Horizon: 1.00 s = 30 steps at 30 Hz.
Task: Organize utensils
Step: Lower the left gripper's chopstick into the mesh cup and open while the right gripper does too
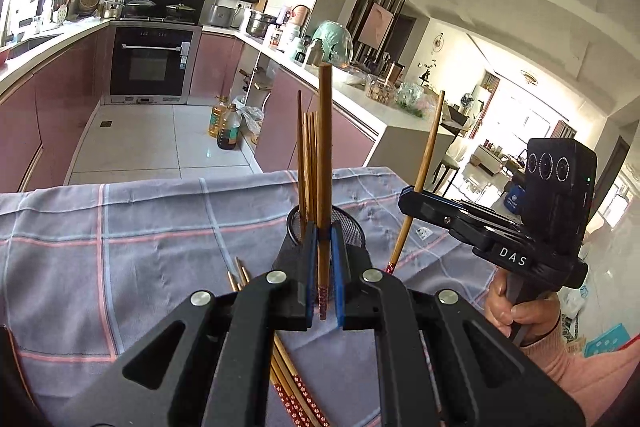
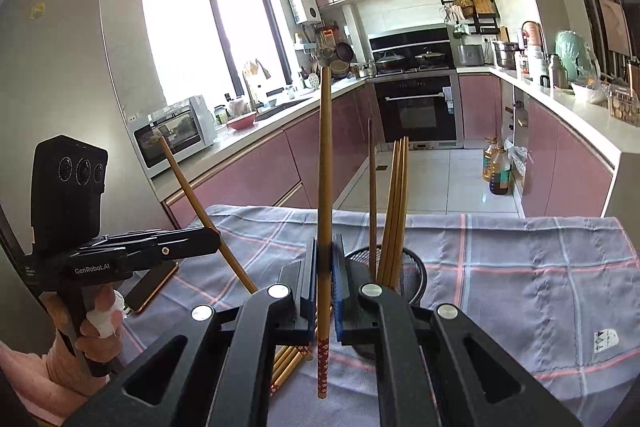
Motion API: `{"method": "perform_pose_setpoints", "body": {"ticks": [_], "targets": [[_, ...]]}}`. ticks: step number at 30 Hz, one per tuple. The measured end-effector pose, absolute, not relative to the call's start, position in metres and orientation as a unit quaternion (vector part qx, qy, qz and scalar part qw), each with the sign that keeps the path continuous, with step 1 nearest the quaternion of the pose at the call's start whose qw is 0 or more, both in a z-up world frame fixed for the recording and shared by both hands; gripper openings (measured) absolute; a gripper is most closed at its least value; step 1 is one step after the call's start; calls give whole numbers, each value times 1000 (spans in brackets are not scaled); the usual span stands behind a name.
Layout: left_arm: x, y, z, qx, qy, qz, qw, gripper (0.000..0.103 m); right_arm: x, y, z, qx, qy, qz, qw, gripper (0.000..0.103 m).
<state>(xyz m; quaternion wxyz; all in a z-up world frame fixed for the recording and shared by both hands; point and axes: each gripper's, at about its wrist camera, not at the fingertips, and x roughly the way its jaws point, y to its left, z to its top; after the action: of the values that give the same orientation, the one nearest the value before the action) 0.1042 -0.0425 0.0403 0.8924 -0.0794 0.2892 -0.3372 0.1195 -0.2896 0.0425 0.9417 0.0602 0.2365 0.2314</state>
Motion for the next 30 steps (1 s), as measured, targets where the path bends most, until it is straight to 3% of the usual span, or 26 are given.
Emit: {"method": "perform_pose_setpoints", "body": {"ticks": [18,30], "targets": [[128,-78,91,-47,248,-337,907,8,160,-305,69,69,194,202,958,6],[148,-110,56,16,313,-333,889,8,187,-296,26,58,278,188,940,6]]}}
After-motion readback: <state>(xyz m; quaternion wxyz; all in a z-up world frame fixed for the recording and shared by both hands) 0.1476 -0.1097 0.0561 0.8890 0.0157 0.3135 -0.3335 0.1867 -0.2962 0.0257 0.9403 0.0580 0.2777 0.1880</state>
